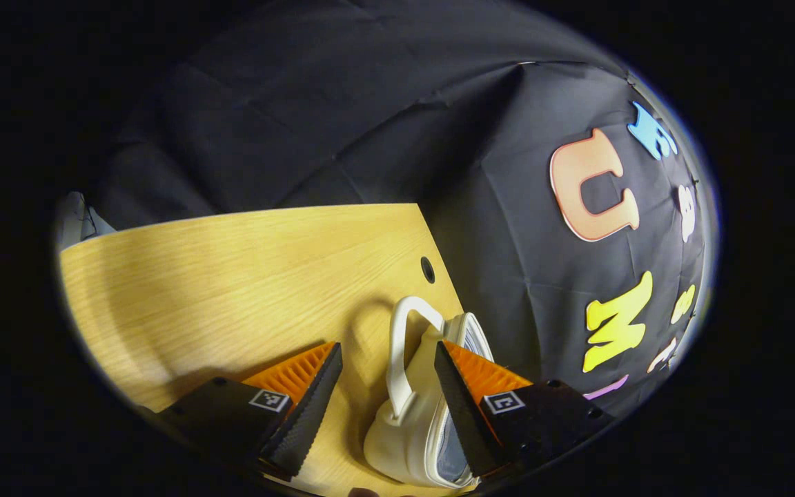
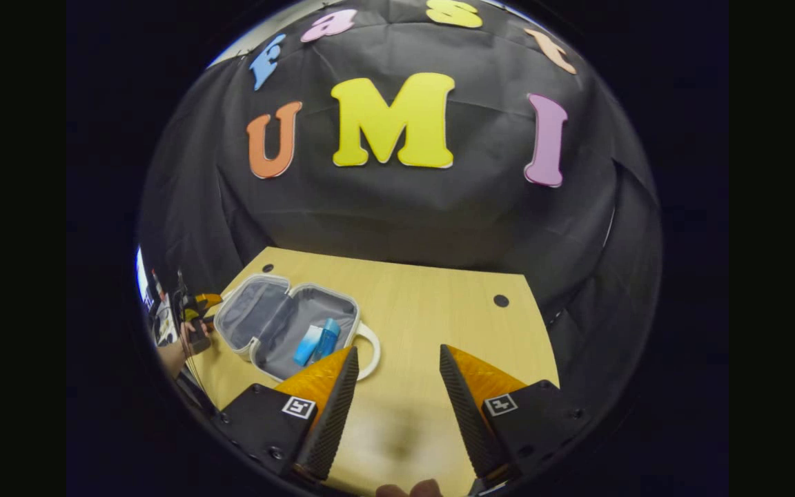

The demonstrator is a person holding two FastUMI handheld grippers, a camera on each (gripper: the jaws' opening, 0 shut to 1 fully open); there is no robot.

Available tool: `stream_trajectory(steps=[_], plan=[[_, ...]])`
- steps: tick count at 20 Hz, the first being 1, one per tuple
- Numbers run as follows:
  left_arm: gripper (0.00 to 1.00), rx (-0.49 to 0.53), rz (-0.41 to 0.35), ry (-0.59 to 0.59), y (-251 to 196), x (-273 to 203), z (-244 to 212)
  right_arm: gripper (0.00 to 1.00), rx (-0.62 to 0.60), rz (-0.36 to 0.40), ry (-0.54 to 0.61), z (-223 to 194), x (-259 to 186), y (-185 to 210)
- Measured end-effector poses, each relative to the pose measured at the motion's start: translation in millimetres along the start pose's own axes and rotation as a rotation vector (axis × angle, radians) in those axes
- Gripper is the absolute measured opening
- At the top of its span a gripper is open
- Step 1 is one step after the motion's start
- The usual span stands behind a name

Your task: First open the suitcase, pack the skin care products into it, and then close the suitcase.

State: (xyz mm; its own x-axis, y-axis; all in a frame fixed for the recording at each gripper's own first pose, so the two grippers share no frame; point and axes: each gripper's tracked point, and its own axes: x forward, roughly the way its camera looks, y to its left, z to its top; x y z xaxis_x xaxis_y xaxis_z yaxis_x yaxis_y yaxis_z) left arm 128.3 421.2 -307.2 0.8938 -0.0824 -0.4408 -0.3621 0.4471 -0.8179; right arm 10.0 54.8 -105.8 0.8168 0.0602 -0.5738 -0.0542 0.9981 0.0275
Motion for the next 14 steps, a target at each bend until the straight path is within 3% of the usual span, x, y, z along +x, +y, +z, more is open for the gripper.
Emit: stream_trajectory(steps=[2,4,5,7,9,14], plan=[[0.76,0.008,0.042,0.02,7,10,0,0.71,0.026,-0.013,0.005,-5,-4,-3],[0.44,0.0,0.115,0.016,14,16,8,0.71,0.028,-0.048,-0.003,-8,-8,-12],[0.28,-0.005,0.116,0.011,7,19,10,0.71,0.025,-0.063,-0.014,-8,-11,-18],[0.14,0.092,0.122,-0.014,-10,16,14,0.68,0.039,-0.08,-0.04,-6,-19,-25],[0.1,0.24,0.126,-0.039,-41,7,16,0.7,0.072,-0.097,-0.07,-5,-27,-35],[0.06,0.448,-0.028,-0.123,-175,-39,28,0.69,0.041,-0.241,-0.237,16,-59,-81]])
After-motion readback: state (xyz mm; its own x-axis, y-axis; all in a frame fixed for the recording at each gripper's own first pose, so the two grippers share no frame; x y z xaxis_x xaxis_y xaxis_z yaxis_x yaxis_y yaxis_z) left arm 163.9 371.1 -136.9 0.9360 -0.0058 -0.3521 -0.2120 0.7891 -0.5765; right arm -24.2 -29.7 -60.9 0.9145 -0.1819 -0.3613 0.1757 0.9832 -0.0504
